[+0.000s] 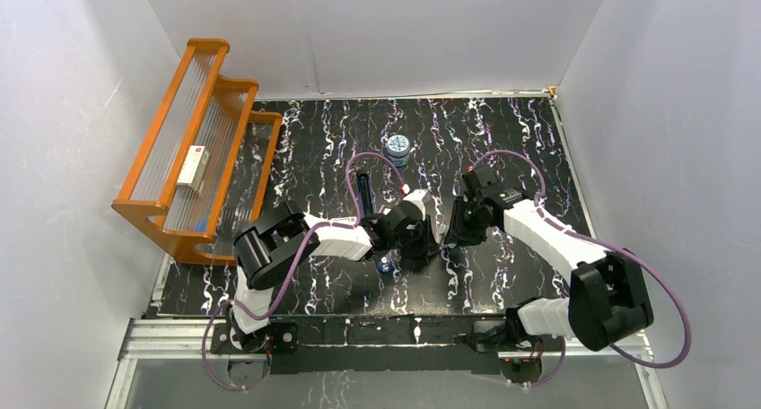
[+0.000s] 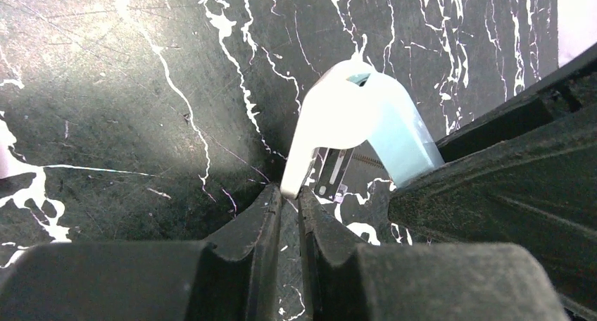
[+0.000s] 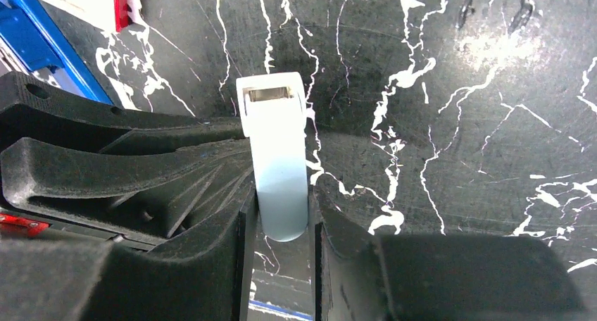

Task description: Load the staples into the stapler

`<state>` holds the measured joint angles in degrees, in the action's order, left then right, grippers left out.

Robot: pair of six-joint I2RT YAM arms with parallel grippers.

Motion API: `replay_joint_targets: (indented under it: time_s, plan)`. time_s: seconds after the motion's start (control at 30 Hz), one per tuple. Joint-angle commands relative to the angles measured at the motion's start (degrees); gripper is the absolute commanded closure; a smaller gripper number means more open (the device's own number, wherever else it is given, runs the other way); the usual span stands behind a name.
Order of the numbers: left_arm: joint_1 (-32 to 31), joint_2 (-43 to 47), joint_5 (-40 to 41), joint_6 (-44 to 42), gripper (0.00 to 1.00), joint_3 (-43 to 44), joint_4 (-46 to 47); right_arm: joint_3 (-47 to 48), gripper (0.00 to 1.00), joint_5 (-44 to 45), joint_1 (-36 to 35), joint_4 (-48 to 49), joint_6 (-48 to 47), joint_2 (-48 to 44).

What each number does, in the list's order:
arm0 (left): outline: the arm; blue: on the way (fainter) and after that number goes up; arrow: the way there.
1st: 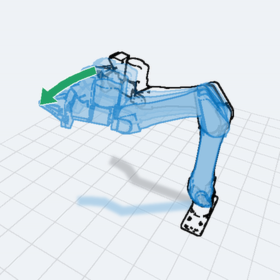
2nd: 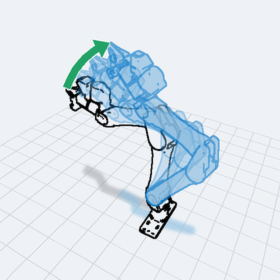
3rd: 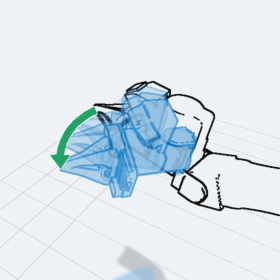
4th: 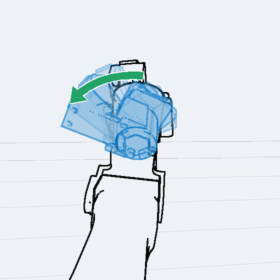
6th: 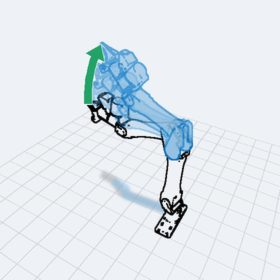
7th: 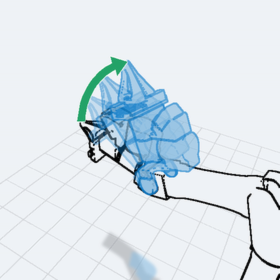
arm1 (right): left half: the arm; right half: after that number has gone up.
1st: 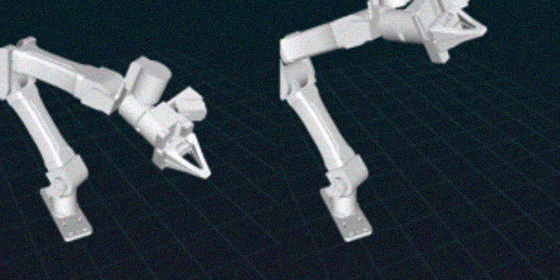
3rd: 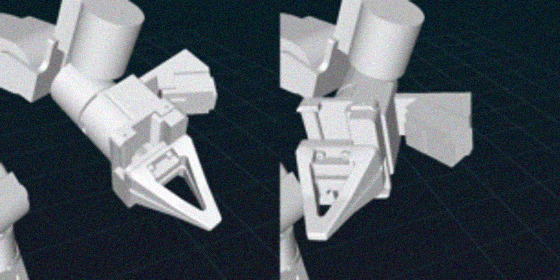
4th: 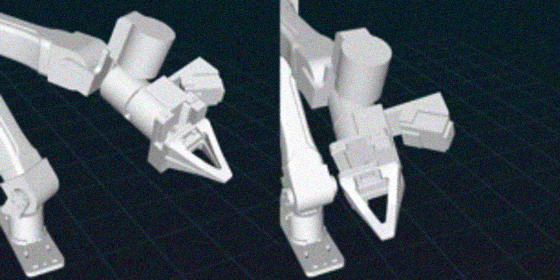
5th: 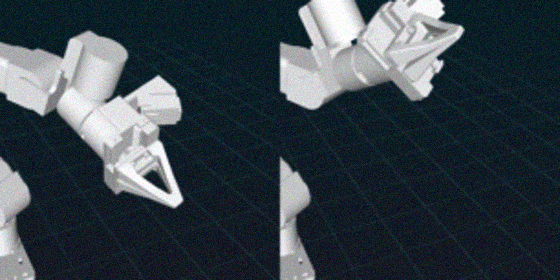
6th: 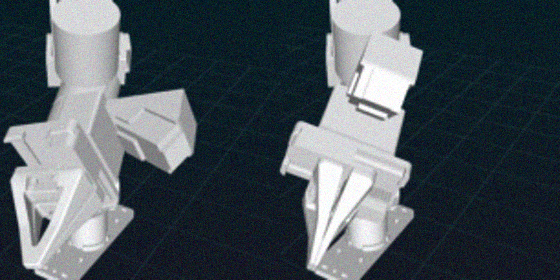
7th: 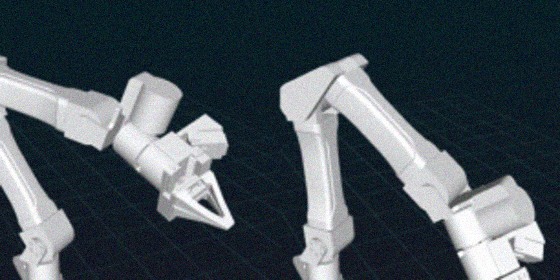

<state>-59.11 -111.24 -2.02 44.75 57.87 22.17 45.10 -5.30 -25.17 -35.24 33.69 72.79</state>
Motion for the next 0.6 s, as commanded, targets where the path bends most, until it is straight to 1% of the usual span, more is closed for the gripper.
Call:
replay_joint_targets:
  time_s: [0.0,0.13,0.2,0.27,0.37,0.47,0.57]
  plan:
    - [0.0,-0.5,4.5,-2.2,0.86,-3.5,-0.9,5.5,0.73,-3.6,-0.2,-2.4,-3.8,3.2]
    - [0.0,2.7,6.7,-3.1,0.79,-3.7,-2.5,6.2,0.73,-4.6,-0.2,-4.2,-6.0,4.9]
    - [0.0,4.5,6.9,-3.7,0.74,-4.3,-1.9,6.4,0.73,-4.9,-0.2,-5.1,-7.0,5.0]
    - [0.0,6.1,6.7,-4.0,0.70,-4.9,-1.1,6.3,0.73,-5.5,-0.2,-5.5,-7.6,4.7]
    - [0.3,7.3,5.3,-4.2,0.69,-5.1,-0.5,5.9,0.73,-6.0,-0.2,-5.7,-7.5,4.3]
    - [0.9,8.5,2.6,-3.2,0.72,-6.4,1.5,5.4,0.73,-6.0,-0.2,-5.5,-7.2,4.1]
    - [1.7,9.3,-0.9,-1.8,0.72,-8.0,4.6,5.0,0.73,-6.4,-0.2,-5.0,-7.1,3.9]
